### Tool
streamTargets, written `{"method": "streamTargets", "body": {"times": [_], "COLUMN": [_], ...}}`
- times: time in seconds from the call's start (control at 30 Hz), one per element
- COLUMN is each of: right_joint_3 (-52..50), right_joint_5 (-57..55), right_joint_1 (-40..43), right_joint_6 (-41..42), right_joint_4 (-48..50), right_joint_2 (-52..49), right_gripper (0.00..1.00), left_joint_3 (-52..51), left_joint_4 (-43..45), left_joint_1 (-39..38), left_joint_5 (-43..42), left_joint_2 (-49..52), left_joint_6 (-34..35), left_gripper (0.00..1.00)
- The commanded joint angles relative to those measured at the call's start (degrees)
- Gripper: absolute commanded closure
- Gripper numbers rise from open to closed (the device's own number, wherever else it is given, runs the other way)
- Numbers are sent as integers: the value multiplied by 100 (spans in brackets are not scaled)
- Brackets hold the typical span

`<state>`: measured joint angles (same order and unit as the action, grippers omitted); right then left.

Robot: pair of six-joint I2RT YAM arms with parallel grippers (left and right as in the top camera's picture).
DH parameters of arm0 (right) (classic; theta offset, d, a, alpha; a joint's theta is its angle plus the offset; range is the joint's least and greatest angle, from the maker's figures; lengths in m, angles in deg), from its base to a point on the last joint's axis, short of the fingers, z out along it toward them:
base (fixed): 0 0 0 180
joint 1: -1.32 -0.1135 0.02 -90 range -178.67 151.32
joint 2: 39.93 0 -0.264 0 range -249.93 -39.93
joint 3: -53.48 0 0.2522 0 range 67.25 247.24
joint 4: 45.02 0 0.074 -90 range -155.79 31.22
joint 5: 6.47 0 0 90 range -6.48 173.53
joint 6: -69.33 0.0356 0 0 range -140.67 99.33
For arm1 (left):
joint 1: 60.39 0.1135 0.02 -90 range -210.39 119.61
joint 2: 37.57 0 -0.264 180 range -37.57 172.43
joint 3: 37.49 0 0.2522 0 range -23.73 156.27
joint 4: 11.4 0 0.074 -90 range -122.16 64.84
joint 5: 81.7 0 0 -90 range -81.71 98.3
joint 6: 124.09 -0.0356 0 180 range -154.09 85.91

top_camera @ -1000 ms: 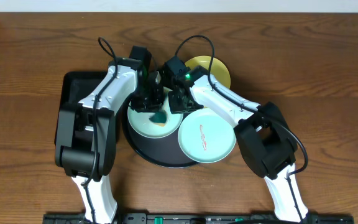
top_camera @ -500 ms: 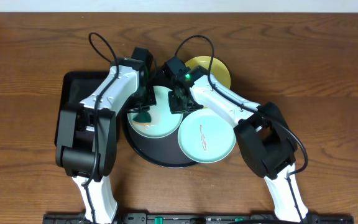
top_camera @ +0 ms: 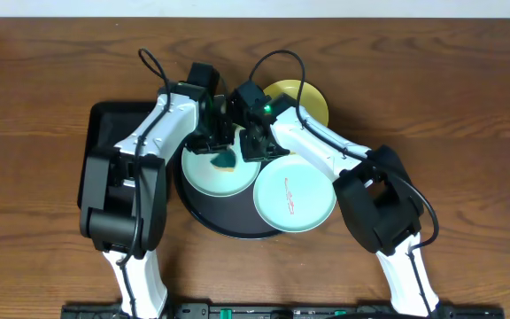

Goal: Clean dirty plates on tray and stack at the side

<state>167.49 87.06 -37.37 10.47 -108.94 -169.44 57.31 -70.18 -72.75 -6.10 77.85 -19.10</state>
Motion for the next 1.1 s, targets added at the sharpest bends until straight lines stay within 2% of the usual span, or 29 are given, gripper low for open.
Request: {"method": "streamTargets", "body": {"times": [0.0,0.13,0.33,0.57,0.77,0.9,1.07], "right_joint_3": [13,13,15,168,415,457,457], "right_joint_5": [-264,-264,-216,697,737,192,-1427], "right_joint_1": [-39,-39,-39,-39,-42,-72,-352], "right_joint_6": [-103,-103,-120,-870,-1362,-1440,-1777], "right_joint_4": [-87,-109,-81,105,20,11,-28], "right_joint_2": [-114,-114,-114,-109,168,540,1071], "right_gripper": [99,99,99,99,99,99,99], "left_joint_3": [275,769,1357,1370,1368,1351,1320], "left_joint_4": [-140,-621,-1475,-1878,-2013,-2186,-2201], "left_joint_1": [251,531,929,1681,2354,2522,2520], "left_joint_5": [1394,1749,1746,1746,1725,1617,1620], "left_joint_2": [52,-116,-870,-1886,-2092,-2092,-2092], "left_joint_6": [603,612,608,452,310,190,111], "left_gripper": [92,93,93,92,93,92,93]}}
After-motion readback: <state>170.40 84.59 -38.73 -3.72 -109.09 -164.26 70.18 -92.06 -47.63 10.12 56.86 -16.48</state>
